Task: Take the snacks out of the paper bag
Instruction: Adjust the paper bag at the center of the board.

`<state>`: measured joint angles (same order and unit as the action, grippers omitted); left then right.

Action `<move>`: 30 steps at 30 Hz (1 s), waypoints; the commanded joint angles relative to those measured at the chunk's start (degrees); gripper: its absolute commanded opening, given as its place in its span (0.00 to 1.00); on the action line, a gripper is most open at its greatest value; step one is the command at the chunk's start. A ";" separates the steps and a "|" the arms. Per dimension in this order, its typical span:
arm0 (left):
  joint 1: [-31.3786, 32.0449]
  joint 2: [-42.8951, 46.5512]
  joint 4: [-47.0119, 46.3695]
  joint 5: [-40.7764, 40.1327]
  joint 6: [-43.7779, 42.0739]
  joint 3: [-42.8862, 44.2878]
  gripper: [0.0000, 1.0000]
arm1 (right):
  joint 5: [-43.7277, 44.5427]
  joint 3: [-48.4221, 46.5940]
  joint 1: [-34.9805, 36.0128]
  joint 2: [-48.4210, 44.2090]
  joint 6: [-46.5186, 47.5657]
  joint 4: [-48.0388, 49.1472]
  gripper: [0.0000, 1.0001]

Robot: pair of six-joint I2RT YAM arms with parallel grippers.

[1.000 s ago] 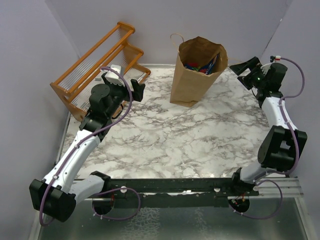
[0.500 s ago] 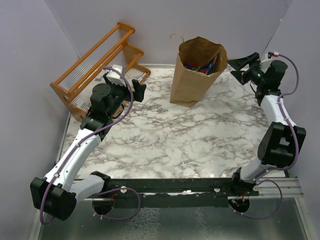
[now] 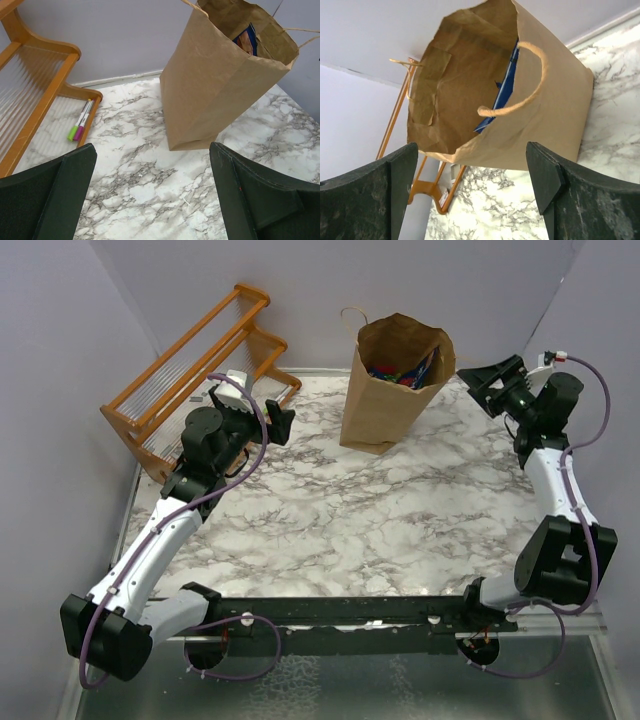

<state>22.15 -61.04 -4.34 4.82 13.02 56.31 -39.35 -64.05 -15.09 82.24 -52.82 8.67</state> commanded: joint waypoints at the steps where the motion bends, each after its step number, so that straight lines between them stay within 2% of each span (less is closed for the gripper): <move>1: 0.26 0.08 -1.79 1.36 0.27 -0.25 0.99 | 0.74 -2.12 -0.33 1.98 -3.32 5.97 0.87; 3: 0.31 0.23 -1.68 0.97 0.05 -0.27 0.99 | -1.95 -2.39 -0.30 4.05 -6.87 10.15 0.86; 8: 0.35 0.47 -1.56 0.02 -0.39 -0.47 0.99 | -5.58 -0.60 -0.24 8.22 -17.46 26.03 0.75; 14: 0.35 0.38 -1.72 0.08 -0.31 -0.47 0.99 | -2.85 -1.88 -0.29 9.98 -17.71 28.14 0.71; 17: 0.35 0.30 -1.70 -0.24 -0.34 -0.52 0.99 | -3.54 -2.71 -0.29 11.67 -18.47 30.15 0.60; 21: 0.35 0.00 -1.60 -0.25 -0.27 -0.46 0.99 | -5.06 -3.43 -0.29 14.51 -21.56 33.56 0.53; 26: 0.44 -0.57 -1.38 -0.42 -0.29 -0.36 0.99 | -4.31 -3.58 -0.29 16.11 -22.87 35.52 0.50; 30: 0.44 -0.91 -1.23 -0.41 -0.27 -0.28 0.99 | -6.47 -5.04 -0.29 16.91 -23.66 37.34 0.33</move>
<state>22.26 -61.45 -4.38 4.86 12.97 56.31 -43.05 -66.24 -15.09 98.26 -75.07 40.77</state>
